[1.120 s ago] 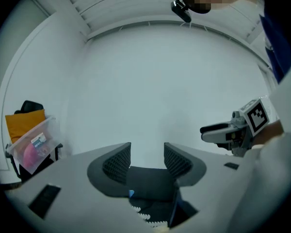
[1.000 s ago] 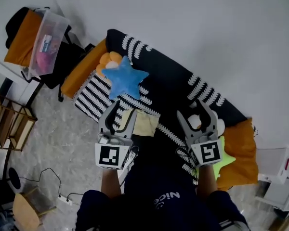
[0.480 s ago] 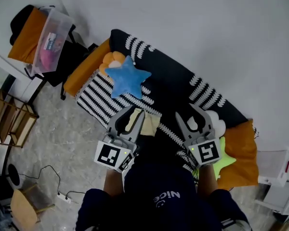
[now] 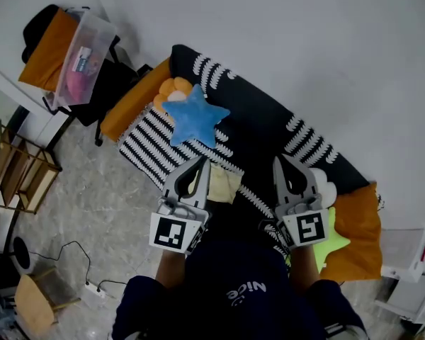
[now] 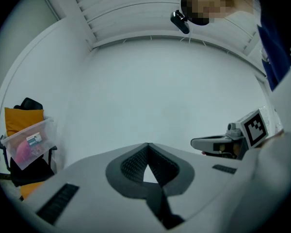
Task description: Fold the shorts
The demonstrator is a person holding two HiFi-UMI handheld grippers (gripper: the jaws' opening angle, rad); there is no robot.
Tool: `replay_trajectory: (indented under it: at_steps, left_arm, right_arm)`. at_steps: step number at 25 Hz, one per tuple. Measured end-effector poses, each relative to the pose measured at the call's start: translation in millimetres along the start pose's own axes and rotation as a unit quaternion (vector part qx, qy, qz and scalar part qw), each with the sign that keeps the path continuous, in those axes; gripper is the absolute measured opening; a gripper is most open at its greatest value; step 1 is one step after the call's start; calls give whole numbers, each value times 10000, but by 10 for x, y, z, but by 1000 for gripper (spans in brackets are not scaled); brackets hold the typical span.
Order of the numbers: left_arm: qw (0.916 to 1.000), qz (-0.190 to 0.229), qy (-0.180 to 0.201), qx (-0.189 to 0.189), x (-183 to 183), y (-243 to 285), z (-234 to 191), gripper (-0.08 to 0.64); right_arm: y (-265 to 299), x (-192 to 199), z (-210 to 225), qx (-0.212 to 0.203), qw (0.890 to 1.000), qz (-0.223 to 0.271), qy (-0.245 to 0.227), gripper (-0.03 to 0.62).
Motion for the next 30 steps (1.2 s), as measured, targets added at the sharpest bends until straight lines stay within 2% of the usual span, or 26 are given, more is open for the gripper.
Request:
replay_trajectory:
  at_steps: [5, 10, 15, 18, 23, 30]
  left_arm:
    - [9999, 1, 99, -45, -25, -51, -88, 2]
    - [10000, -40, -11, -60, -9, -141, -170, 2]
    - [9999, -124, 112, -31, 20, -220, -227, 2]
    - [9993, -246, 265, -19, 63, -243, -239, 2]
    - [9991, -303, 297, 39, 57, -276, -281, 2]
    - [9980, -416, 478, 4, 97, -241, -292, 2]
  right_arm:
    - [44, 9, -93, -5, 9999, 2, -165, 8]
    - [52, -12, -224, 84, 9999, -29, -120, 8]
    - [55, 1, -363, 137, 9996, -10, -253, 8]
    - [58, 33, -420, 193, 9988, -191, -419, 8]
    - [56, 79, -487, 236, 9992, -79, -318, 8]
    - [111, 156, -490, 211, 9983, -210, -507, 8]
Point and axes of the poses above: the fingertips, and each gripper's own axes: y forward along the fingers, z to its right, x out of its underside, the point moved 9 cm from there along -y, backward along the fingers, and after that the axes turned 13 degrees about x, right-handed, at the moved point
